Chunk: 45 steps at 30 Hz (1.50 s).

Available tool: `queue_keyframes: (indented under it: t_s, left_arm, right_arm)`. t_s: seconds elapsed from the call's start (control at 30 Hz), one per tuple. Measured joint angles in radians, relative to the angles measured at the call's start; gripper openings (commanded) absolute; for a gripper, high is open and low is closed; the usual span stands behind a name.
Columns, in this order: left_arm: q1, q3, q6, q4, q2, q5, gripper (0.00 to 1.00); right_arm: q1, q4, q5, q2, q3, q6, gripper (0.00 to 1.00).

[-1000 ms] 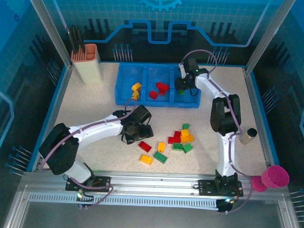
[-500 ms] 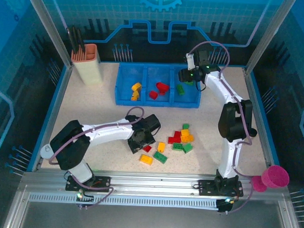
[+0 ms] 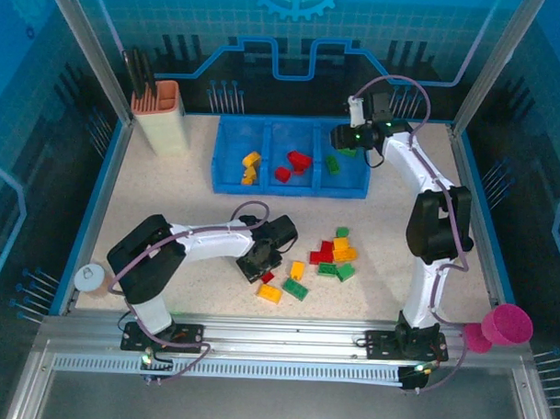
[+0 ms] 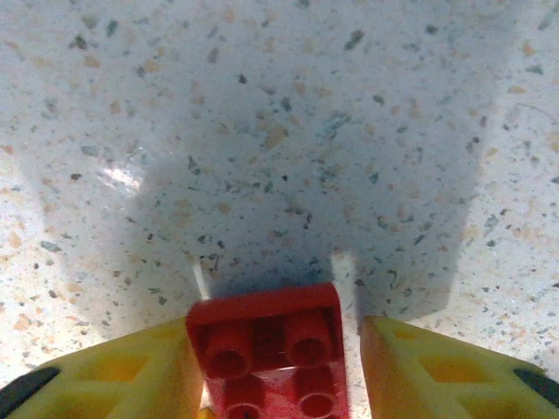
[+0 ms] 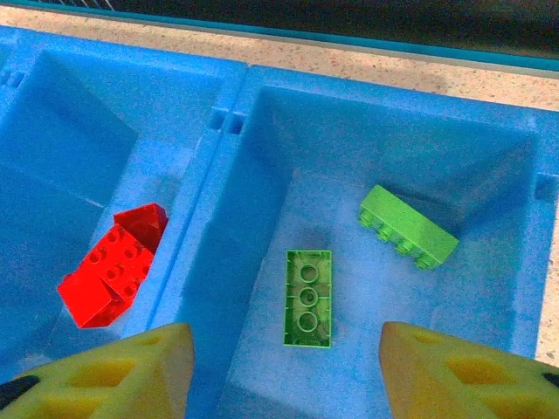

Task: Sort the legos into containers by color
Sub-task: Pick up the lego from the middle-left of the table, then place the lego in the container.

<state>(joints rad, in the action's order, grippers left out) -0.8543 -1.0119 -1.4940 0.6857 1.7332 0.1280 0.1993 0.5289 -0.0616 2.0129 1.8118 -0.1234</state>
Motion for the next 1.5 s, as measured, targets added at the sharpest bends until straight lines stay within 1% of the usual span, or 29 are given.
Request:
queue_keyframes:
  t_s: [0.07,0.13,0.27,0.4,0.5,0.53,0.63,0.77,0.9,1.07,1.13,1.23,1.37,1.5]
  left_arm:
    - [0.002,0.0,0.0,0.013,0.003,-0.005,0.32]
    - [0.003,-0.003,0.005,0.016,0.002,-0.006,0.27]
    - [0.019,-0.012,0.027,0.025,0.005,-0.026,0.25]
    - [0.055,-0.078,0.086,0.039,0.024,-0.022,0.24]
    - [0.098,-0.233,0.172,0.091,0.033,0.005,0.25]
    - [0.115,-0.304,0.21,0.109,0.037,0.018,0.25]
    - [0.173,-0.529,0.329,0.141,0.055,0.051,0.25]
    - [0.266,-0.758,0.48,0.148,0.107,0.071,0.25]
    - [0.347,-0.97,0.602,0.158,0.255,0.066,0.24]
    - [0.408,-1.199,0.705,0.177,0.49,0.05,0.24]
    - [0.423,-1.268,0.732,0.185,0.569,0.039,0.25]
    - [0.438,-1.315,0.76,0.183,0.641,0.025,0.26]
    - [0.443,-1.337,0.788,0.172,0.665,0.012,0.28]
    - [0.443,-1.343,0.798,0.155,0.681,0.002,0.35]
  right_arm:
    - [-0.002,-0.005,0.0,-0.006,-0.006,0.0,0.6]
    - [-0.003,-0.006,0.001,-0.015,-0.016,0.0,0.61]
    - [-0.004,-0.007,0.002,-0.054,-0.056,0.0,0.62]
    - [-0.004,-0.014,0.0,-0.149,-0.161,-0.013,0.63]
    - [-0.004,-0.023,-0.004,-0.252,-0.278,-0.035,0.64]
    - [-0.004,-0.019,-0.006,-0.289,-0.32,-0.045,0.65]
    - [-0.003,-0.002,-0.01,-0.365,-0.415,-0.077,0.73]
    - [0.009,0.027,0.004,-0.459,-0.565,-0.143,0.76]
    - [0.072,0.069,0.02,-0.584,-0.727,-0.211,0.77]
    - [0.185,0.132,0.028,-0.713,-0.813,-0.283,0.77]
    - [0.22,0.152,0.035,-0.755,-0.847,-0.315,0.77]
    - [0.263,0.191,0.047,-0.799,-0.907,-0.36,0.76]
    - [0.308,0.253,0.082,-0.842,-0.971,-0.411,0.76]
    - [0.328,0.294,0.103,-0.884,-1.007,-0.442,0.77]
